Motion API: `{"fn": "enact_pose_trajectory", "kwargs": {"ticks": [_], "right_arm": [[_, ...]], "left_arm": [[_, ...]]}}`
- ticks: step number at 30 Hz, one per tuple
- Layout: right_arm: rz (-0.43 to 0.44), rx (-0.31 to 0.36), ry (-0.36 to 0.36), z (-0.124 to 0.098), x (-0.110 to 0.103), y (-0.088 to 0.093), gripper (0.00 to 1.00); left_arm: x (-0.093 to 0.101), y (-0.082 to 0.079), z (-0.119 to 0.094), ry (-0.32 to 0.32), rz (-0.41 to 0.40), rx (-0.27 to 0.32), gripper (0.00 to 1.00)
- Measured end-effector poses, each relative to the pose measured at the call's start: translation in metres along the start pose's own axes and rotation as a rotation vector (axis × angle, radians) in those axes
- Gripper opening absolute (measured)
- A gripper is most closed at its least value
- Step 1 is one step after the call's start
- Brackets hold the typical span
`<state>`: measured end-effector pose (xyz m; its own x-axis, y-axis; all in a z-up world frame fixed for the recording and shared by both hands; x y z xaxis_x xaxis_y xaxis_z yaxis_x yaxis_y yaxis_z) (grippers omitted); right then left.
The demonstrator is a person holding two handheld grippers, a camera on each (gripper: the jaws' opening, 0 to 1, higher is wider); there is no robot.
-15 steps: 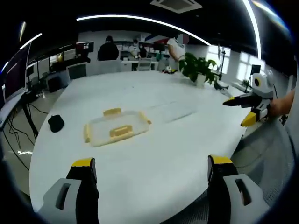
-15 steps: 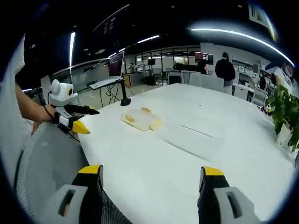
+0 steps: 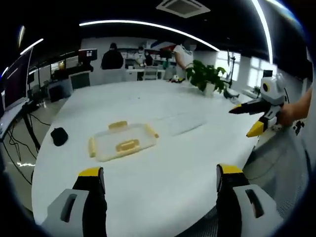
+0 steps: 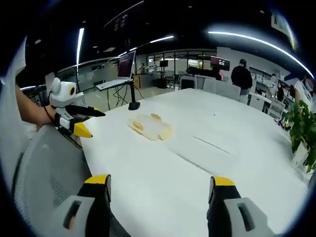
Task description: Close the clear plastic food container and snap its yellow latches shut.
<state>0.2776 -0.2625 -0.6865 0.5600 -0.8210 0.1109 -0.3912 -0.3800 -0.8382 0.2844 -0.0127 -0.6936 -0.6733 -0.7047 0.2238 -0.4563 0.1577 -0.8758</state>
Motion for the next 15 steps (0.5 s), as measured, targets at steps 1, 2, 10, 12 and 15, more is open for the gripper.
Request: {"fn": "enact_pose_trajectory", "kwargs": {"ticks": [1,2,10,12,15], "right_arm": [[-0.005,0.002,0.000,0.002,-0.001,-0.002,0.81],[-0.004,0.003,-0.001,0.003,-0.001,-0.003,0.81],[-0.020,-0.001,-0.025,0.019,-0.004,-0.008,0.80],[-0.019,0.006,-0.029,0.022,-0.003,-0.011,0.80],[-0.026,0.007,-0.036,0.026,-0.003,-0.013,0.80]], "left_arm": [[-0.001,0.000,0.000,0.001,-0.001,-0.001,0.93],[-0.001,0.001,0.000,0.003,0.000,-0.003,0.93],[-0.014,-0.001,0.001,0.003,0.003,-0.012,0.91],[-0.016,-0.003,0.002,0.002,0.015,-0.016,0.90],[-0.017,-0.004,0.004,0.004,0.020,-0.019,0.90]]}}
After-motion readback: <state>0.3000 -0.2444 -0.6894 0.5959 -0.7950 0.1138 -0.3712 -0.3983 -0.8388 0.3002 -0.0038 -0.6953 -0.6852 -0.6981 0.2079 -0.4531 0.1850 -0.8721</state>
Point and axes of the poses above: the point that each gripper's makers call its tool centre point, and the gripper's own axes: z roughly forward along the fingers, x roughly to its right, y roughly out of its underside, the point moved 3 cm from there along -z, roughly backward along the fingers, and after that the axes turned 13 degrees about y, right-handed, at the moved point
